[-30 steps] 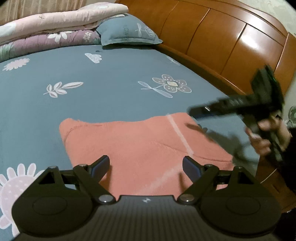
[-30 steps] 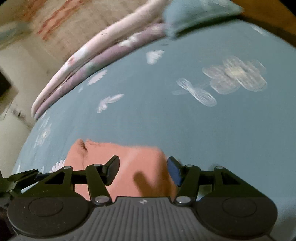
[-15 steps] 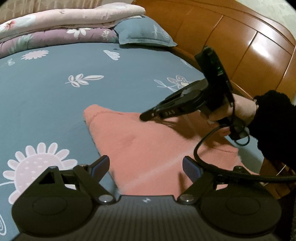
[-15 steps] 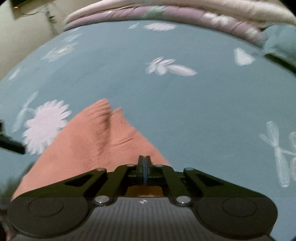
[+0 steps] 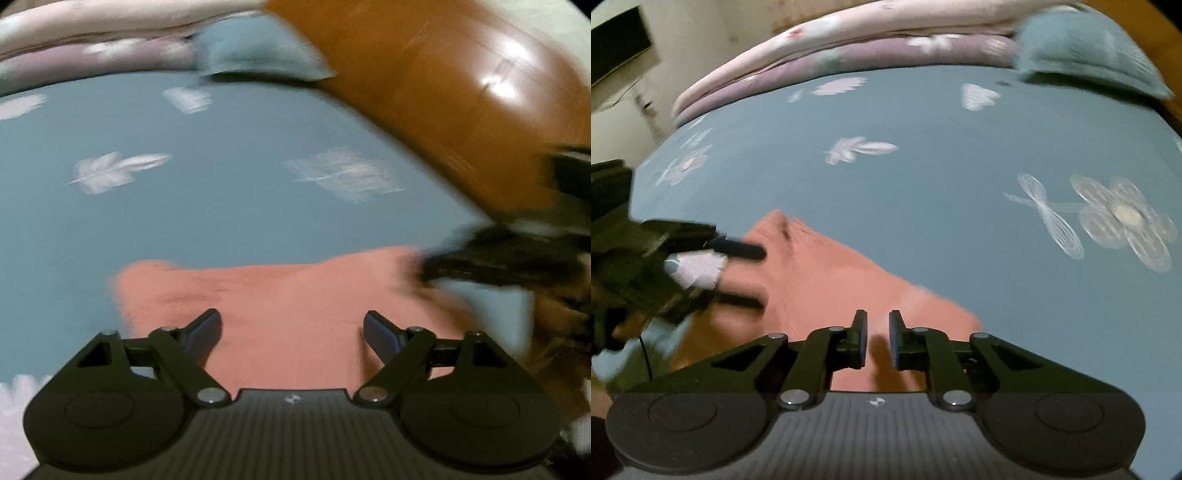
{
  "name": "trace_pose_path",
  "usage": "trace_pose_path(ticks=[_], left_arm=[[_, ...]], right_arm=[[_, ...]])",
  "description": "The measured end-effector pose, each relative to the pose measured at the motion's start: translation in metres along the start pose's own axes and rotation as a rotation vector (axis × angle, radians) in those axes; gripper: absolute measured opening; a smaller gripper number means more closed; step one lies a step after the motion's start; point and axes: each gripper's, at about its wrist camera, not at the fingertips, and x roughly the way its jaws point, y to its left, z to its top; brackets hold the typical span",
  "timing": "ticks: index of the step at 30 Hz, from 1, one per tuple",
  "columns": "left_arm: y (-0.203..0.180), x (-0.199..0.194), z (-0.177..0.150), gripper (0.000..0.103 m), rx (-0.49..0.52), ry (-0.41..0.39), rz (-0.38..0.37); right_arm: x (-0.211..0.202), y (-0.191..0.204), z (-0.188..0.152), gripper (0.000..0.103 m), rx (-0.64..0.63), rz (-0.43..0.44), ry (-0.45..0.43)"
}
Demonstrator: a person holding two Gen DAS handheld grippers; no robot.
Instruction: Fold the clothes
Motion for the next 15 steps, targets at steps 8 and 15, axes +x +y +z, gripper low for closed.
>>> trace_pose_path(ticks=[8, 15], left_arm=[[0.003, -0.044, -0.011, 0.075, -0.033, -0.034, 0.026], [0.005, -0.079, -0.031, 0.080, -0.026, -0.031, 0.141]], right_arm=[[0.002, 0.007, 0.022, 0.018, -0.109, 0.067, -0.051], [0.094, 0.053, 0.071, 0.042, -0.330, 0.159, 0.029]])
